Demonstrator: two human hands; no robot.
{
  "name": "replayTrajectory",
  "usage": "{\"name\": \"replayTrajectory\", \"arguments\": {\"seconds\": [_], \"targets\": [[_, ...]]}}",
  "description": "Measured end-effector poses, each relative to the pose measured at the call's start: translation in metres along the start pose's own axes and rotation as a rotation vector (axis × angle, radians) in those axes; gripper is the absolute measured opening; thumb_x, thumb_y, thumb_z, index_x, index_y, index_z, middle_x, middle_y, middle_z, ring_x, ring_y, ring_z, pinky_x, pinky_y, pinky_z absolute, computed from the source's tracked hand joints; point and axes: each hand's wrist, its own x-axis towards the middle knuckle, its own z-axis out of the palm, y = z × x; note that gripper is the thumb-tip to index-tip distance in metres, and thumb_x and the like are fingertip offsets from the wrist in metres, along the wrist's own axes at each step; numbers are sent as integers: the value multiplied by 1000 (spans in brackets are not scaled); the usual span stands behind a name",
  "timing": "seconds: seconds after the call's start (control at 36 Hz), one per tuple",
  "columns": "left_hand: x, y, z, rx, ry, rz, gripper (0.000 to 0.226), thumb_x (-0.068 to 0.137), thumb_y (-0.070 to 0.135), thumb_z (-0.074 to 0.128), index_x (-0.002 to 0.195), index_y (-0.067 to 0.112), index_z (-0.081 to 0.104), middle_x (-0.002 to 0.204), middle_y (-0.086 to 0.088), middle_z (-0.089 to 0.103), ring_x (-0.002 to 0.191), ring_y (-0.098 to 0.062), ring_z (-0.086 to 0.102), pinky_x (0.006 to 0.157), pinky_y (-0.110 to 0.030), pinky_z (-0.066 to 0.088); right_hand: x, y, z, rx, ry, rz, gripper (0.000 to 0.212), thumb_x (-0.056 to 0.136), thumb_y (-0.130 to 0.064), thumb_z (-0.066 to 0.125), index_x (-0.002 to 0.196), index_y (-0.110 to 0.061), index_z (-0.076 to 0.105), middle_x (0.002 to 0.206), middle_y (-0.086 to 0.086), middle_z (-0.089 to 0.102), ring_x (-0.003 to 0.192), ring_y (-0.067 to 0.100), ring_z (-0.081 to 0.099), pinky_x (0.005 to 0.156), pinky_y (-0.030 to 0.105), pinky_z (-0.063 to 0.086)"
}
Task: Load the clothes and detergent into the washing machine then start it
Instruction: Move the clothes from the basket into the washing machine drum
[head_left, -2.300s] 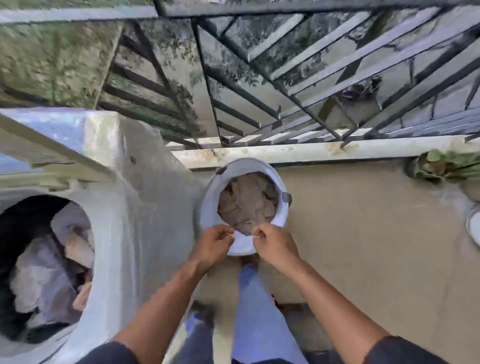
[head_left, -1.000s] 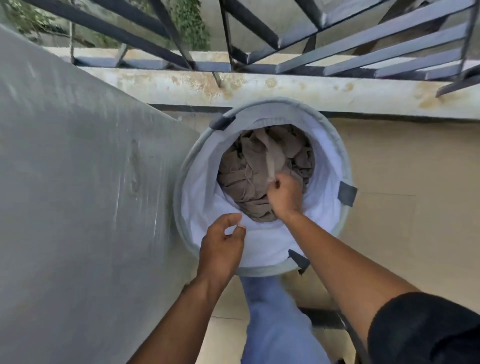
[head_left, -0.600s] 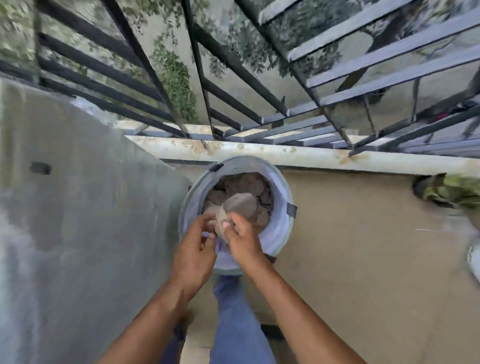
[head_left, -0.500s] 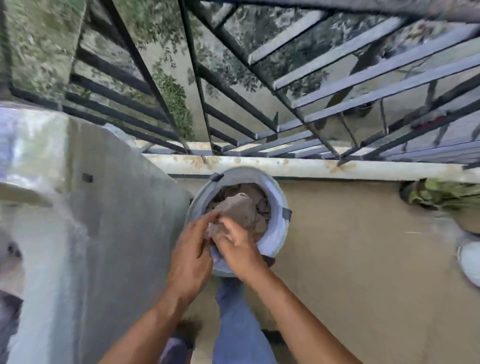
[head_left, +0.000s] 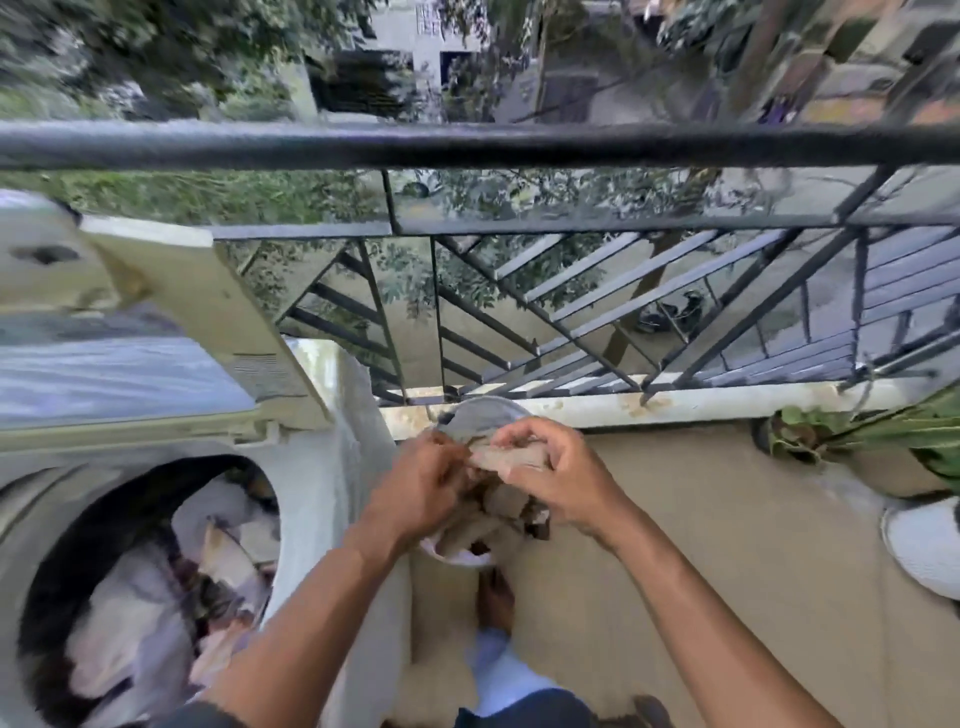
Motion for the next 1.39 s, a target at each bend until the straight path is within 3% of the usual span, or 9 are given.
{"name": "replayTrajectory", "arguments": {"seconds": [0.28, 0.42, 0.67, 0.75, 0.86, 0.97, 1.08, 1.22, 1.39], "targets": [[-10, 63, -94, 31, 234, 271, 13, 105, 21, 53, 104, 16, 65, 99, 2, 65, 97, -24, 61, 85, -48, 51, -13, -25, -4, -50, 52, -104, 32, 75, -26, 79, 104, -24, 66, 93, -2, 75, 87, 20, 72, 80, 44, 57], [-17, 83, -115, 93, 335, 398, 18, 103, 26, 53, 108, 13, 66, 96, -3, 72, 89, -14, 58, 76, -33, 44, -9, -38, -2, -73, 186, -230, 27, 72, -43, 69, 82, -20, 61, 64, -7, 52, 62, 10, 47, 60, 33, 36], [-19, 101, -168, 95, 396, 421, 7, 88, 24, 76, 94, 25, 80, 69, 22, 68, 67, -2, 65, 63, -16, 48, -12, -61, -5, 8, 238, -422, 40, 87, -44, 71, 73, -9, 57, 64, 1, 41, 61, 15, 40, 57, 46, 34], [-23, 115, -184, 83, 459, 464, 10, 86, 23, 79, 95, 24, 83, 70, 18, 72, 64, -2, 69, 62, -5, 43, -10, -65, -4, -25, 277, -466, 30, 89, -37, 69, 75, -12, 59, 61, -2, 41, 59, 10, 38, 56, 36, 31], [-30, 141, -199, -3, 563, 544, 10, 90, 24, 78, 96, 19, 83, 80, -3, 79, 71, -23, 74, 64, -32, 57, -4, -69, 2, -110, 382, -458, 9, 80, -25, 58, 72, -25, 58, 55, -11, 43, 52, 2, 34, 48, 24, 27], [-34, 160, -220, -43, 683, 621, 16, 91, 16, 78, 96, 30, 79, 81, 9, 77, 69, -4, 69, 63, -23, 53, 8, -57, 5, -326, 541, -478, 18, 77, -24, 56, 70, -36, 46, 63, -13, 46, 61, 3, 44, 52, 16, 29], [-36, 161, -235, -60, 755, 587, 10, 91, 19, 76, 96, 25, 82, 82, 1, 79, 76, -19, 73, 66, -31, 54, 23, -14, 9, -503, 586, -263, 22, 75, -10, 67, 91, -23, 60, 83, -1, 57, 74, 21, 51, 60, 35, 38], [-36, 148, -233, -36, 798, 518, 10, 91, 16, 76, 95, 21, 83, 83, 17, 75, 75, 3, 70, 66, -18, 51, 24, 39, 8, -745, 426, 232, 28, 92, -15, 59, 119, -12, 54, 120, 16, 54, 106, 41, 62, 82, 43, 51], [-35, 119, -209, 5, 716, 310, 11, 91, 37, 75, 92, 27, 82, 77, 2, 77, 72, -16, 70, 69, -37, 56, 9, 58, -21, -861, 151, 480, 14, 90, -17, 52, 100, -14, 61, 118, 14, 69, 102, 35, 69, 79, 37, 57]]}}
